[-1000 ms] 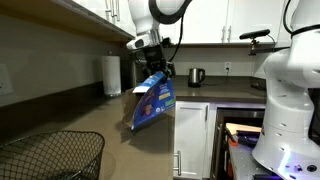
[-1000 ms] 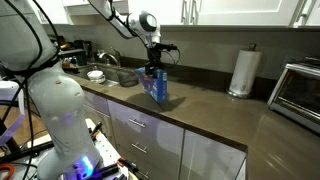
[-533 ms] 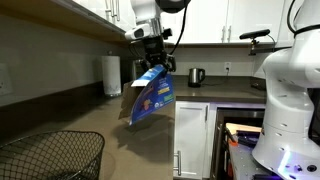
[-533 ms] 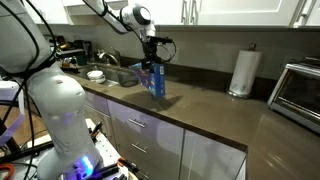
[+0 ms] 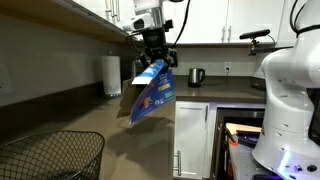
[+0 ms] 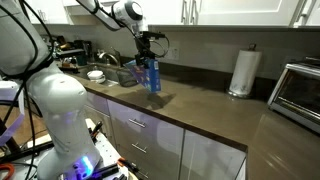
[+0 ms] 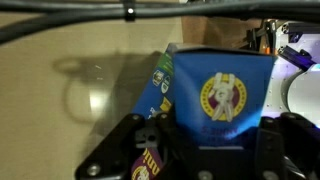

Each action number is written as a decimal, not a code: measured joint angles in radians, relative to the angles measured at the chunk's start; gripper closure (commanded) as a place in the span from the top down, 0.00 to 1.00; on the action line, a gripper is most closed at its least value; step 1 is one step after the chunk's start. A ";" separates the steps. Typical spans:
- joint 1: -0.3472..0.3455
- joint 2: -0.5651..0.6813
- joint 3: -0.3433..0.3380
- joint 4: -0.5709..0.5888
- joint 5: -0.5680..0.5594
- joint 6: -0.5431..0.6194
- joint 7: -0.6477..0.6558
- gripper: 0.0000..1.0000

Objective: Pour the contents from the box into the black basket

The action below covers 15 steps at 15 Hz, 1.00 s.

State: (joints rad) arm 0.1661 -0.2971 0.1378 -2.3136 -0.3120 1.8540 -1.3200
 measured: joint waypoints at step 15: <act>0.119 -0.012 0.086 0.168 -0.015 -0.223 0.036 0.29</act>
State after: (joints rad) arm 0.2850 -0.3090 0.2234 -2.1459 -0.3266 1.6311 -1.2843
